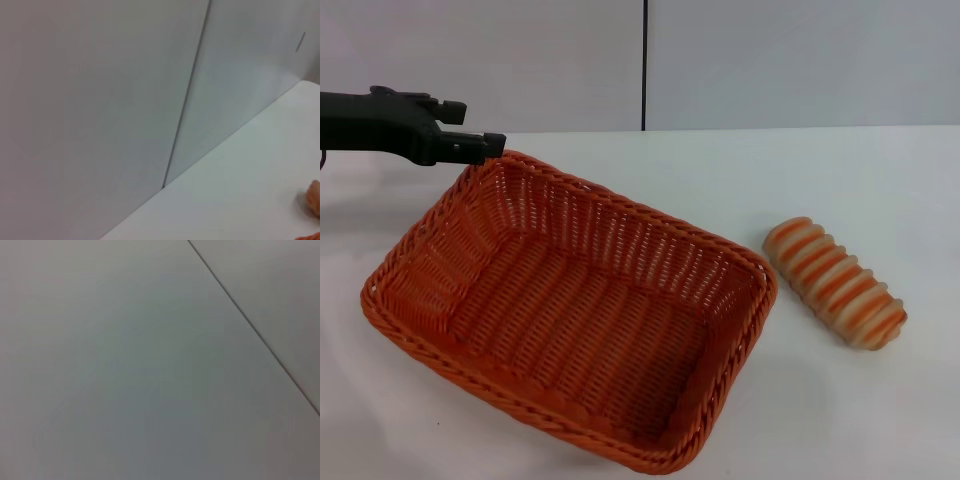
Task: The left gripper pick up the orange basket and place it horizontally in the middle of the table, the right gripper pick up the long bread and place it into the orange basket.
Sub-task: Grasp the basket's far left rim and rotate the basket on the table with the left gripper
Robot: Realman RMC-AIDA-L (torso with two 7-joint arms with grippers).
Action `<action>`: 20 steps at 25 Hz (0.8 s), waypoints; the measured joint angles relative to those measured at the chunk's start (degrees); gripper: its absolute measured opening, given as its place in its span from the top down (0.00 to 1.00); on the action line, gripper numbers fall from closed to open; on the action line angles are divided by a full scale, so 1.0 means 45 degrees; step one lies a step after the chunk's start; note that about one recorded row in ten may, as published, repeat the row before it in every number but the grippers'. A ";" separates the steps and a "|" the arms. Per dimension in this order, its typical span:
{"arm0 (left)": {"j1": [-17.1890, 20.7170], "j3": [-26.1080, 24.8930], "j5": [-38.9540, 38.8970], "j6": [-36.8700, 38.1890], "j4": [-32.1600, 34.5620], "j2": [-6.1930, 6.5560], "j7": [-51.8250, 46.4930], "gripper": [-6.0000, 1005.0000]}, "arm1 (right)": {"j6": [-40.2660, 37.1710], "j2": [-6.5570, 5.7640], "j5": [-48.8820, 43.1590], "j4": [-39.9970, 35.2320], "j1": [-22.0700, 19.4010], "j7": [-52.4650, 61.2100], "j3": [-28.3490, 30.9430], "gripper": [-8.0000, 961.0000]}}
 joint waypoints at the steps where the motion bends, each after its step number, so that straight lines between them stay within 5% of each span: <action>1: -0.0017 0.0031 0.0021 -0.0128 -0.0058 -0.0005 -0.0008 0.23 | 0.0000 0.0000 0.0000 0.0000 0.0000 0.0000 0.0000 0.16; 20: -0.0235 0.1142 0.1185 -0.1398 -0.0632 -0.0032 -0.0509 0.23 | 0.0360 -0.0006 -0.0136 -0.0064 0.0075 0.0000 0.0000 0.16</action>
